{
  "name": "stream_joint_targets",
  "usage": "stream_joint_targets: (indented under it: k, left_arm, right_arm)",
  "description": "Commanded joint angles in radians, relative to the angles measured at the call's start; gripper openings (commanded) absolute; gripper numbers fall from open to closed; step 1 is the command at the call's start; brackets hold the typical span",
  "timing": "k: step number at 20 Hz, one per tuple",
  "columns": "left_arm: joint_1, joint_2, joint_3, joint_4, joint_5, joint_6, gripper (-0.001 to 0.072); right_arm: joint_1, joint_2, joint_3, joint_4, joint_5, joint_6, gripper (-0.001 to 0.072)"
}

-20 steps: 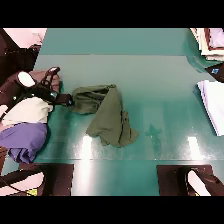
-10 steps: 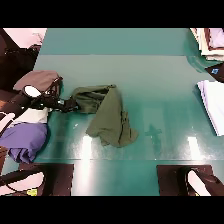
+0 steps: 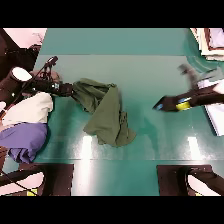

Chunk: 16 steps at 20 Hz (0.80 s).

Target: Fold the shirts.

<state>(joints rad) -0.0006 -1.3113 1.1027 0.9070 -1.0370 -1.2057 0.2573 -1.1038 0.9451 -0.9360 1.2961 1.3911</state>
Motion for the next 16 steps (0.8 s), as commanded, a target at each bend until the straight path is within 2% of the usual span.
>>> stream_joint_targets:
  k: [1, 7, 8, 9, 11, 12, 13, 16]
  left_arm:
    - [0.0, 0.0, 0.051, 0.034, -0.059, 0.002, 0.0028]
    - [0.0, 0.0, 0.051, 0.036, -0.056, 0.002, 0.0028]
    - [0.0, 0.0, 0.051, 0.036, -0.056, 0.002, 0.0028]
    - [0.0, 0.0, 0.051, 0.036, -0.056, 0.002, 0.0028]
    - [0.0, 0.0, 0.051, 0.035, -0.056, 0.002, 0.0028]
    - [0.0, 0.0, 0.051, 0.035, -0.059, 0.002, 0.0028]
    - [0.0, 0.0, 0.052, 0.035, -0.064, 0.002, 0.0027]
    - [0.024, 0.01, 0.122, 0.057, -0.097, 0.002, 0.0027]
  right_arm:
    - [0.201, -0.175, -0.118, 0.003, -0.101, -0.032, 0.0444]
    - [0.342, -0.315, -0.117, 0.004, -0.102, -0.058, 0.043]
    - [0.349, -0.316, -0.117, 0.003, -0.111, -0.058, 0.039]
    - [0.356, -0.316, -0.116, 0.004, -0.128, -0.058, 0.0308]
    - [0.355, -0.316, -0.117, 0.002, -0.169, -0.058, 0.0288]
    - [0.354, -0.316, -0.117, 0.0, -0.19, -0.058, 0.008]
    - [0.347, -0.315, -0.114, -0.002, -0.204, -0.057, 0.0014]
    - [0.265, -0.289, -0.031, -0.121, -0.136, 0.021, 0.0012]
